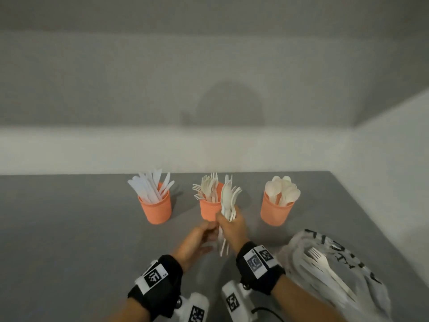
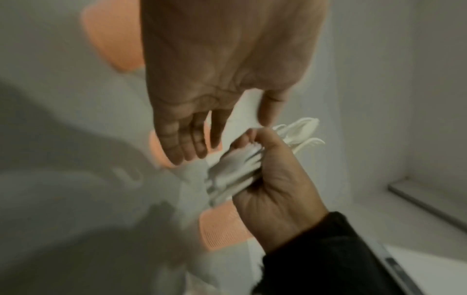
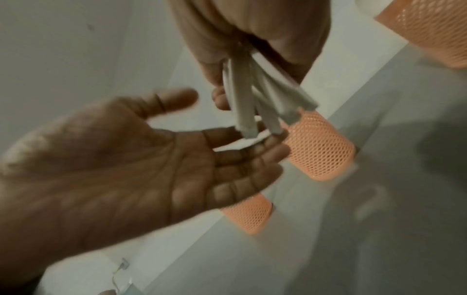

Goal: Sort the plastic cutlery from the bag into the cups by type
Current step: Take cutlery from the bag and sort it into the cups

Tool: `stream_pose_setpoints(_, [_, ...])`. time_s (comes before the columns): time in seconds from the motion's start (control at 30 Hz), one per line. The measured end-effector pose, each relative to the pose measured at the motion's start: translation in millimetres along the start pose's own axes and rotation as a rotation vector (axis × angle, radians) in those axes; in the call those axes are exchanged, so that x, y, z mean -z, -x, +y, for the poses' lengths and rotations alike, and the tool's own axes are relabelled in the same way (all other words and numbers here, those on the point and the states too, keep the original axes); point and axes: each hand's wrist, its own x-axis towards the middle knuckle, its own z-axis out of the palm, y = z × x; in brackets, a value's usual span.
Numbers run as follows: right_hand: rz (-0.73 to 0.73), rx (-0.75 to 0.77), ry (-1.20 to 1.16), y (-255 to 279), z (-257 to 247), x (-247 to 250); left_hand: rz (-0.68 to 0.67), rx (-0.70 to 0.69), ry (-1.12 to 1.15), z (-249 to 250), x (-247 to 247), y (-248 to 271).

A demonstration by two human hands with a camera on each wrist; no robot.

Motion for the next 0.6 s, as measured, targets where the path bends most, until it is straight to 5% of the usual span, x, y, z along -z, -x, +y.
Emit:
stream_pose_setpoints(0.17, [-0.148, 0.033, 0.218, 14.2, 16.0, -30.6, -0.001, -0.208, -0.106, 9.3, 12.5, -6.5])
stream_pose_setpoints(0.33, [-0.259, 0.117, 0.356, 26.0, 8.3, -44.9, 0.201, -0.105, 0.047, 7.1, 20.7, -14.2])
stream_pose_setpoints(0.6, [-0.59, -0.137, 0.146, 11.4, 0.4, -34.7, -0.041, -0.081, 0.187, 21.8, 35.7, -16.3])
